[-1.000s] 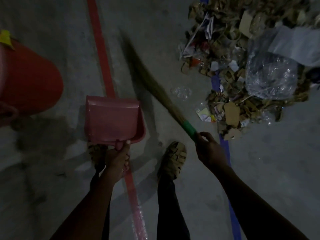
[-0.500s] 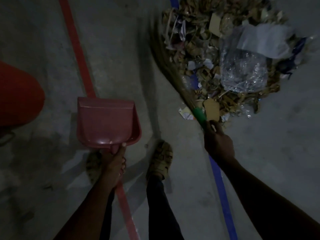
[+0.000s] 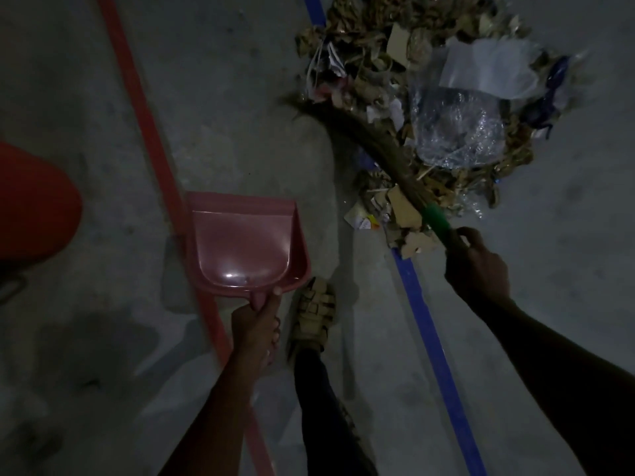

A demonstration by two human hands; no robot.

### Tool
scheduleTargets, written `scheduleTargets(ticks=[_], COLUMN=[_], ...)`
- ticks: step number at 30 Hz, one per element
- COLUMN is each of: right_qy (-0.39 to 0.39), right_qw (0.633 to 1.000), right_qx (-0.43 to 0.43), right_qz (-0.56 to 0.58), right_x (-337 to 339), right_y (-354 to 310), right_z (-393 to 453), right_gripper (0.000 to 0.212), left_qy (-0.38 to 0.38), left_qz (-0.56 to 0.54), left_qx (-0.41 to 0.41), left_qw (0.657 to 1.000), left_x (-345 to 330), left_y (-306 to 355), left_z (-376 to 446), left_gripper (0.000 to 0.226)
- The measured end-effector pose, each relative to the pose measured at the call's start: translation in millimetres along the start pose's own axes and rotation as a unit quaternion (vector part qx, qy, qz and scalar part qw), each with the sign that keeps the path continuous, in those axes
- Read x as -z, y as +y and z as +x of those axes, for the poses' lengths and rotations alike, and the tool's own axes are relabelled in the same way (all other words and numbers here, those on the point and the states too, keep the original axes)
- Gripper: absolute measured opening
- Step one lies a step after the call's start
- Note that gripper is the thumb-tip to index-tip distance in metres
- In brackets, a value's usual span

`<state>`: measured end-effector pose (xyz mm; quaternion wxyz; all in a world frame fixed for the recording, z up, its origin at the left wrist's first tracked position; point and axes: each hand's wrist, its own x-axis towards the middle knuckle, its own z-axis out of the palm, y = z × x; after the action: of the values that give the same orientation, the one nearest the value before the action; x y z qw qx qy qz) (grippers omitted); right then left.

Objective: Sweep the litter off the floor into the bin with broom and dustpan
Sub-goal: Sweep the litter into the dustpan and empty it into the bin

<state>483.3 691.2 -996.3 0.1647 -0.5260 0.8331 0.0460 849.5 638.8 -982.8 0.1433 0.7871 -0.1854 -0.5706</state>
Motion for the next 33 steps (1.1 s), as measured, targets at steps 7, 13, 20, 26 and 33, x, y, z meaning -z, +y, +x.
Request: scheduleTargets(ticks=[7, 13, 20, 26, 33], right_qy=[-0.157, -0.178, -0.021, -0.020, -0.202], right_qw=[0.983, 0.981, 0.999, 0.998, 0.979], right_qx=[0.092, -0.067, -0.029, -0.001, -0.021], right_qz=[-0.014, 0.019, -0.015, 0.059, 0.000], right_x=[0.1, 22.7, 23.4, 22.8, 25.3], right_y=[31.5, 65.9, 133.8, 177.7, 234.4], right_z=[-81.5, -125.0, -89.6, -88.4, -82.9], right_gripper=[0.050, 0.032, 0.042, 0.049, 0.048], left_qy=[0.008, -0.002, -0.031, -0.021, 0.005], left_qz=[0.020, 0.022, 0.025, 0.019, 0.018], left_qx=[-0.007, -0.024, -0.020, -0.032, -0.039], left_qw=[1.000, 0.999, 0.999, 0.999, 0.999], left_x=[-1.4, -25.3, -90.1, -140.9, -188.2], left_y=[-35.4, -62.8, -70.6, -51.4, -28.3], left_z=[-75.5, -115.3, -139.5, -142.9, -149.6], left_gripper=[0.058, 0.051, 0.047, 0.050, 0.053])
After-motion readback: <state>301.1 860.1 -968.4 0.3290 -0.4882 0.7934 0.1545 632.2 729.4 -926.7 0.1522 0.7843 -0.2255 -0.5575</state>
